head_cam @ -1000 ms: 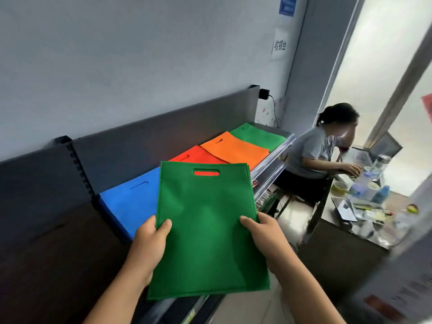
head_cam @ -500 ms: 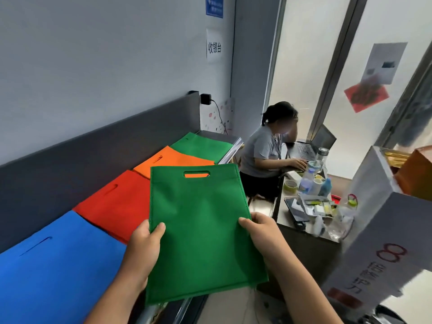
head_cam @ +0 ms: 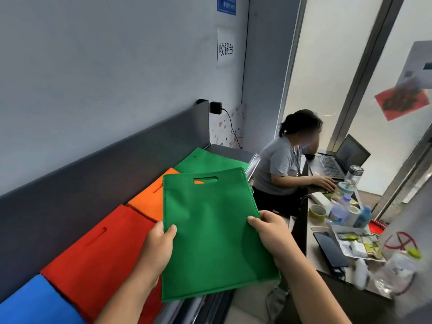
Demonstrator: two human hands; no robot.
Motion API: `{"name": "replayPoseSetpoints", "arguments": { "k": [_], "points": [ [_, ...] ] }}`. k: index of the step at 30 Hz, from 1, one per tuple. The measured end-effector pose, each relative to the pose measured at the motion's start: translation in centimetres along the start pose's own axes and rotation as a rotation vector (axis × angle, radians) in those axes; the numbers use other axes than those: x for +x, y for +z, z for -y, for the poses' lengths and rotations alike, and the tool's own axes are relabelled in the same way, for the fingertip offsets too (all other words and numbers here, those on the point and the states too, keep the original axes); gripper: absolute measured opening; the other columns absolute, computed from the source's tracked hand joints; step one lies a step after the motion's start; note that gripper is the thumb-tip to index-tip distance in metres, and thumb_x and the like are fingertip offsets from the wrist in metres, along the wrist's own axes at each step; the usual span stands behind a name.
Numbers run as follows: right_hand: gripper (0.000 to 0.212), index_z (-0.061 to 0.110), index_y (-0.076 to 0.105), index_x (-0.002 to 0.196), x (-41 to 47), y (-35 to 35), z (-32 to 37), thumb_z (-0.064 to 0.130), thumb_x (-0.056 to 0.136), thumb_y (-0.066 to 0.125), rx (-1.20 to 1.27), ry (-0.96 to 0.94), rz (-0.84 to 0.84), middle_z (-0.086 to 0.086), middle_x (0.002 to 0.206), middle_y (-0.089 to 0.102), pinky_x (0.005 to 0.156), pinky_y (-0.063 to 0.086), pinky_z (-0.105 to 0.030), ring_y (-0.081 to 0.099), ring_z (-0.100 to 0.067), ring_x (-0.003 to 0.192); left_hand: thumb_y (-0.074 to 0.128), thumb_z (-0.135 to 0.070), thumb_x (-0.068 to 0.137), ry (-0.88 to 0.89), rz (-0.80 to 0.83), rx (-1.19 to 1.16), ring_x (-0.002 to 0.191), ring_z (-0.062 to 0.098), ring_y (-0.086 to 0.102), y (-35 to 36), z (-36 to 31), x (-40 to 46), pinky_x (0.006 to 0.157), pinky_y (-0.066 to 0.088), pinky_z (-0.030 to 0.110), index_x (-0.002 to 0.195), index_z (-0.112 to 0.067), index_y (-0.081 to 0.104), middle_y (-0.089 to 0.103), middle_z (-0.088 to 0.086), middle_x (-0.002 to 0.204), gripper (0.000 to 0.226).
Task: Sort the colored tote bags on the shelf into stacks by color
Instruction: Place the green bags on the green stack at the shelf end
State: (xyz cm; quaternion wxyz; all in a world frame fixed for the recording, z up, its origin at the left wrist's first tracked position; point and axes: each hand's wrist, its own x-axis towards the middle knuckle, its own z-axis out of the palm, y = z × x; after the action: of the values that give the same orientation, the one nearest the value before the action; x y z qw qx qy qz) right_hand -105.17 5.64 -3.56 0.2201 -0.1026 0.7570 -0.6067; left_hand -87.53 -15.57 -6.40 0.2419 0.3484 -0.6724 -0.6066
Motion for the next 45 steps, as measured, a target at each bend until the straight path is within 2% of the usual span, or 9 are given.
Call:
{"name": "replayPoseSetpoints", "arguments": {
  "k": [5, 16, 20, 22, 25, 28, 33, 37, 45],
  "points": [
    [0.008, 0.012, 0.075, 0.097, 6.7, 0.8, 0.7, 0.017, 0.099, 0.069, -0.052, 0.002, 0.016, -0.007, 0.083, 0.082, 0.075, 0.067, -0.05, 0.08, -0.028, 0.075, 0.053, -0.038, 0.087, -0.024, 0.019, 0.04, 0.106, 0.035, 0.07, 1.2, 0.0, 5.6, 0.096, 0.054, 0.062, 0.106, -0.017, 0.069, 0.077, 0.006, 0.107, 0.032],
    [0.015, 0.013, 0.073, 0.1, 27.2, 4.5, 4.5, 0.027, 0.101, 0.069, -0.309, -0.091, 0.221, -0.011, 0.088, 0.08, 0.078, 0.066, -0.056, 0.079, -0.034, 0.08, 0.06, -0.015, 0.097, -0.126, -0.096, 0.181, 0.091, 0.018, 0.075, 4.6, -1.1, 19.5, 0.088, 0.06, 0.051, 0.106, -0.02, 0.067, 0.079, -0.001, 0.1, 0.012],
    [0.029, 0.014, 0.07, 0.123, 35.3, 5.9, 6.2, 0.033, 0.101, 0.067, -0.512, -0.223, 0.259, -0.006, 0.114, 0.075, 0.088, 0.063, -0.048, 0.074, -0.028, 0.094, 0.054, -0.006, 0.101, -0.161, -0.08, 0.088, 0.103, 0.016, 0.073, 7.0, -1.7, 24.5, 0.094, 0.059, 0.045, 0.145, -0.032, 0.03, 0.07, 0.001, 0.122, 0.057],
    [0.036, 0.015, 0.064, 0.135, 38.9, 6.1, 7.0, 0.029, 0.101, 0.064, -0.577, -0.265, 0.276, -0.005, 0.119, 0.071, 0.084, 0.062, -0.044, 0.073, -0.025, 0.092, 0.055, -0.01, 0.102, -0.154, -0.062, 0.156, 0.106, 0.011, 0.066, 8.6, -2.1, 26.6, 0.091, 0.056, 0.034, 0.149, -0.042, 0.021, 0.06, -0.003, 0.131, 0.066],
    [0.03, 0.017, 0.065, 0.129, 43.5, 6.7, 7.8, 0.02, 0.1, 0.061, -0.631, -0.289, 0.34, -0.001, 0.099, 0.073, 0.075, 0.061, -0.045, 0.074, -0.03, 0.086, 0.051, -0.02, 0.107, -0.172, 0.014, 0.378, 0.058, 0.001, 0.048, 10.4, -2.9, 28.8, 0.053, 0.037, 0.019, 0.148, -0.027, 0.042, 0.056, -0.004, 0.093, 0.043],
    [0.022, 0.019, 0.068, 0.119, 47.6, 7.2, 8.2, 0.016, 0.099, 0.06, -0.686, -0.348, 0.4, -0.001, 0.097, 0.074, 0.062, 0.055, -0.038, 0.07, -0.023, 0.073, 0.048, -0.027, 0.109, -0.204, 0.063, 0.465, 0.037, 0.0, 0.036, 11.7, -2.6, 31.4, 0.048, 0.034, 0.021, 0.144, -0.022, 0.049, 0.059, -0.002, 0.094, 0.035],
    [0.016, 0.024, 0.068, 0.105, 51.9, 8.2, 7.9, 0.013, 0.1, 0.059, -0.752, -0.417, 0.47, 0.003, 0.094, 0.071, 0.061, 0.046, -0.029, 0.062, -0.014, 0.07, 0.047, -0.034, 0.108, -0.268, 0.092, 0.519, 0.053, 0.011, 0.046, 12.7, -2.4, 32.8, 0.056, 0.039, 0.03, 0.145, -0.029, 0.05, 0.07, 0.015, 0.107, 0.037],
    [0.014, 0.023, 0.069, 0.105, 54.1, 8.9, 7.2, 0.013, 0.101, 0.059, -0.781, -0.406, 0.484, 0.001, 0.099, 0.072, 0.066, 0.049, -0.031, 0.065, -0.015, 0.076, 0.047, -0.036, 0.107, -0.299, 0.063, 0.543, 0.058, 0.011, 0.056, 12.9, -2.0, 33.8, 0.058, 0.042, 0.029, 0.141, -0.032, 0.053, 0.069, 0.005, 0.089, 0.034],
    [0.021, 0.013, 0.072, 0.115, 55.8, 9.2, 5.3, 0.013, 0.101, 0.056, -0.879, -0.372, 0.473, -0.002, 0.103, 0.069, 0.076, 0.049, -0.033, 0.063, -0.023, 0.088, 0.043, -0.021, 0.11, -0.398, 0.053, 0.507, 0.064, 0.009, 0.067, 13.1, -2.0, 34.3, 0.059, 0.052, 0.031, 0.147, -0.029, 0.047, 0.076, 0.002, 0.088, 0.039]
  ]
}}
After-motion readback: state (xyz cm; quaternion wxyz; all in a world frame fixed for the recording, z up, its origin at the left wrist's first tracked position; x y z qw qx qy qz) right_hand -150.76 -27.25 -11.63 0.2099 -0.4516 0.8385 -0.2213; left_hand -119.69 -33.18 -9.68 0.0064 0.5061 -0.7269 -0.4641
